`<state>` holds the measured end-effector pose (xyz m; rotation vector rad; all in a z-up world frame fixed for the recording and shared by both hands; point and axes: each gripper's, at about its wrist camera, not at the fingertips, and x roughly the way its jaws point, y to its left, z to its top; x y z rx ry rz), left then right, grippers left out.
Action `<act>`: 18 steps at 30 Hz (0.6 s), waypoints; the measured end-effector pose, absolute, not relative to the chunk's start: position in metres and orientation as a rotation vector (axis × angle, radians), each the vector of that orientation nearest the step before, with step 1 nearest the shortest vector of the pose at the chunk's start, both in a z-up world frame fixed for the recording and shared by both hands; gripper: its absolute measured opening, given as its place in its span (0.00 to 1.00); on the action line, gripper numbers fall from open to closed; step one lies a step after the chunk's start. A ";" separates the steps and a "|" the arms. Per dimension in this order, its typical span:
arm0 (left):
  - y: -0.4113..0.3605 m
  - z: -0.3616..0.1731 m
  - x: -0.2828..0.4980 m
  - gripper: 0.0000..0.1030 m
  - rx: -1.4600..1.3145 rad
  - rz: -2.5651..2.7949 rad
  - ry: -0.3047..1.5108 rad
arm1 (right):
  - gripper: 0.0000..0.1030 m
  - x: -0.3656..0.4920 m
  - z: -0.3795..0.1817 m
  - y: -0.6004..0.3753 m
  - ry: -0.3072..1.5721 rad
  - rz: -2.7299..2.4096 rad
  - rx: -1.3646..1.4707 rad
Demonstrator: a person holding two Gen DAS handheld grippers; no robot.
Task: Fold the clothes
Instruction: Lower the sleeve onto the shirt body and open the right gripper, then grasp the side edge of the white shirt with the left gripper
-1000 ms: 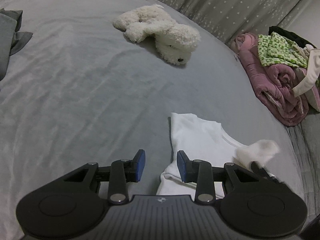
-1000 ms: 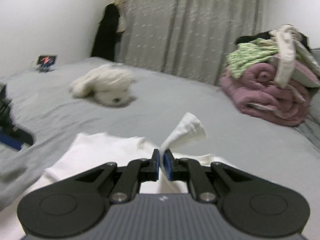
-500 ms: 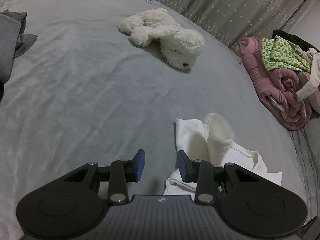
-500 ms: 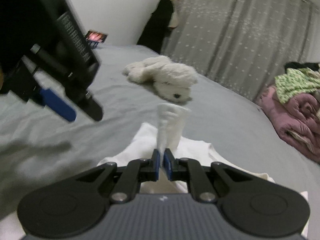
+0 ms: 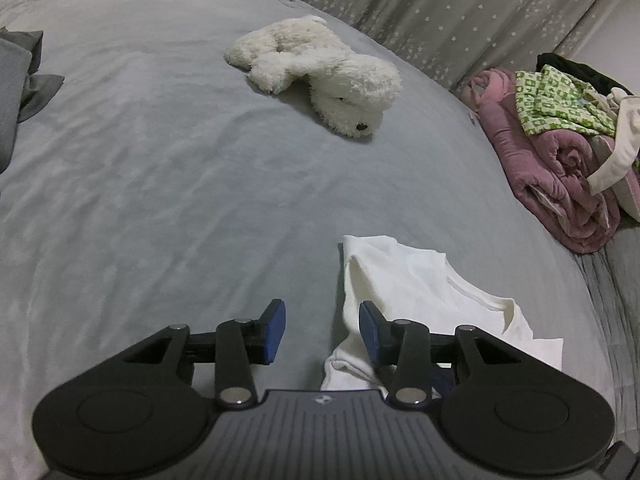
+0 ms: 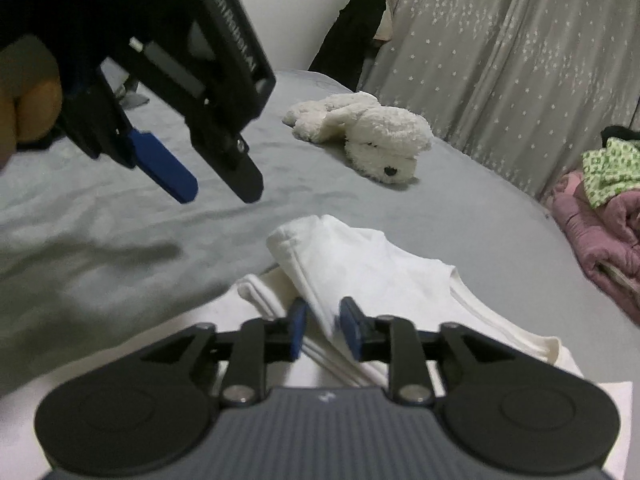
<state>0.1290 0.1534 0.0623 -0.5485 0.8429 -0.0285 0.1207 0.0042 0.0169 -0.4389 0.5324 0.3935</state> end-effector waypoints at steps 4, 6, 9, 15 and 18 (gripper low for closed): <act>0.151 0.060 0.133 0.38 -0.555 -0.041 0.843 | 0.47 0.113 0.032 -0.017 0.553 0.432 -0.345; 0.148 0.058 0.136 0.38 -0.555 -0.046 0.847 | 0.48 0.109 0.040 -0.029 0.561 0.433 -0.308; 0.140 0.054 0.142 0.38 -0.549 -0.069 0.859 | 0.48 0.104 0.050 -0.057 0.581 0.408 -0.249; 0.131 0.047 0.150 0.38 -0.523 -0.077 0.871 | 0.48 0.088 0.064 -0.122 0.629 0.352 -0.197; 0.136 0.047 0.152 0.38 -0.556 -0.080 0.853 | 0.49 0.076 0.069 -0.164 0.633 0.293 -0.198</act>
